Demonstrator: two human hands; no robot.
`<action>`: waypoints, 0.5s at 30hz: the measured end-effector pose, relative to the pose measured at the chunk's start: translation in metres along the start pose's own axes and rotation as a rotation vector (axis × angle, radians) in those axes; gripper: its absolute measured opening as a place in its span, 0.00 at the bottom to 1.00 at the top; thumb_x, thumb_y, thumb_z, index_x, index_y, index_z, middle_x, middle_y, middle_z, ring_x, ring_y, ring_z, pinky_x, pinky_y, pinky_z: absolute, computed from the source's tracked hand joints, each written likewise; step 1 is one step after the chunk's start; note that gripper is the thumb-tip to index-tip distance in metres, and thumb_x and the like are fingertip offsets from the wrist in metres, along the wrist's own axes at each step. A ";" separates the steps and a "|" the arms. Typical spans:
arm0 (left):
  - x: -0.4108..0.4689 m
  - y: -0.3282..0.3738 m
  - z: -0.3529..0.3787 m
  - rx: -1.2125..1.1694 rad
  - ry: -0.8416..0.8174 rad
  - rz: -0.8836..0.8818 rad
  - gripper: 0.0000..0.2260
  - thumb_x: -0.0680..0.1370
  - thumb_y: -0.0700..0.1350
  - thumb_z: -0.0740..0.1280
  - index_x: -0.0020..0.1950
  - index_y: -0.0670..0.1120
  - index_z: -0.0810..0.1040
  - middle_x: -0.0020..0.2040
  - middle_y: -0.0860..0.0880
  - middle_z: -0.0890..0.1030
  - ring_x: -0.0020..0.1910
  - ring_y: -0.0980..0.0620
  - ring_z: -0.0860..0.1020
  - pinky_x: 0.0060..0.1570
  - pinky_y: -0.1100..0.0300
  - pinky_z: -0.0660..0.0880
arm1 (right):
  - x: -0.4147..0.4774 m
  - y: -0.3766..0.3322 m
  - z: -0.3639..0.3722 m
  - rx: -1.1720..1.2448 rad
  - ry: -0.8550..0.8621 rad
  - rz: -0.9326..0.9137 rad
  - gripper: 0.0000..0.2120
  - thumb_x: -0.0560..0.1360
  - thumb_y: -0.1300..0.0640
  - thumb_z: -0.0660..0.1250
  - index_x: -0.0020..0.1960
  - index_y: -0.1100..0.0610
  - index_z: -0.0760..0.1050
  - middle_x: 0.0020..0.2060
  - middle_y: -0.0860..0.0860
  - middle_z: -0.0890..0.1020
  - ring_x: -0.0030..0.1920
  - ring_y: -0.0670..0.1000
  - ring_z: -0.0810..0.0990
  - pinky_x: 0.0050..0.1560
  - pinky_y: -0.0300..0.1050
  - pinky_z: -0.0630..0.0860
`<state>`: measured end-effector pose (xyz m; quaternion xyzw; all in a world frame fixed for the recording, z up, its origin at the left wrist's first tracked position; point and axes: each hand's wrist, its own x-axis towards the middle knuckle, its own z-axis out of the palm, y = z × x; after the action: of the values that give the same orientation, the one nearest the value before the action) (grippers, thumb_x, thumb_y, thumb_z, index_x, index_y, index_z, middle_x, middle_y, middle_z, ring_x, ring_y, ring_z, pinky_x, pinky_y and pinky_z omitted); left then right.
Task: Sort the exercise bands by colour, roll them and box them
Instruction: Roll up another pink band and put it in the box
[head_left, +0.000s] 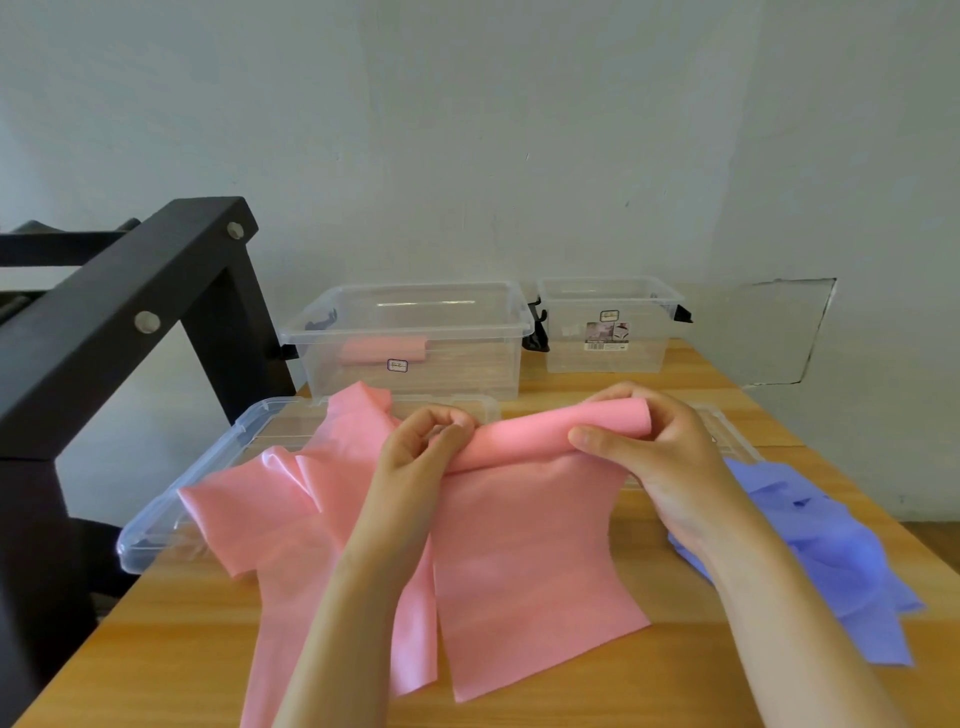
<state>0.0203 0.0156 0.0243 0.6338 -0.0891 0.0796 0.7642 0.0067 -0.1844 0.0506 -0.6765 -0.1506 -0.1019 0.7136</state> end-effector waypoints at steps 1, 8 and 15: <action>0.000 0.000 0.000 -0.019 0.010 -0.022 0.06 0.79 0.44 0.66 0.42 0.47 0.78 0.41 0.46 0.76 0.44 0.50 0.73 0.44 0.55 0.67 | 0.000 0.000 0.001 0.000 -0.004 -0.002 0.11 0.58 0.60 0.80 0.36 0.51 0.80 0.33 0.47 0.81 0.34 0.44 0.78 0.31 0.33 0.72; 0.000 0.000 -0.003 -0.099 -0.035 -0.108 0.11 0.69 0.49 0.71 0.44 0.41 0.78 0.41 0.45 0.78 0.39 0.50 0.75 0.39 0.58 0.70 | 0.002 0.005 -0.001 0.005 0.031 0.059 0.12 0.64 0.65 0.78 0.42 0.53 0.80 0.37 0.46 0.82 0.37 0.45 0.79 0.32 0.33 0.72; 0.000 -0.002 -0.004 -0.053 0.038 -0.025 0.07 0.73 0.37 0.72 0.47 0.45 0.77 0.39 0.49 0.81 0.38 0.52 0.78 0.39 0.61 0.75 | 0.005 0.007 -0.009 -0.045 -0.022 0.171 0.10 0.62 0.56 0.79 0.39 0.48 0.80 0.39 0.48 0.83 0.40 0.48 0.79 0.38 0.40 0.72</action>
<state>0.0211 0.0194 0.0212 0.6129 -0.0685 0.0798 0.7831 0.0141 -0.1923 0.0450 -0.7040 -0.0979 -0.0366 0.7025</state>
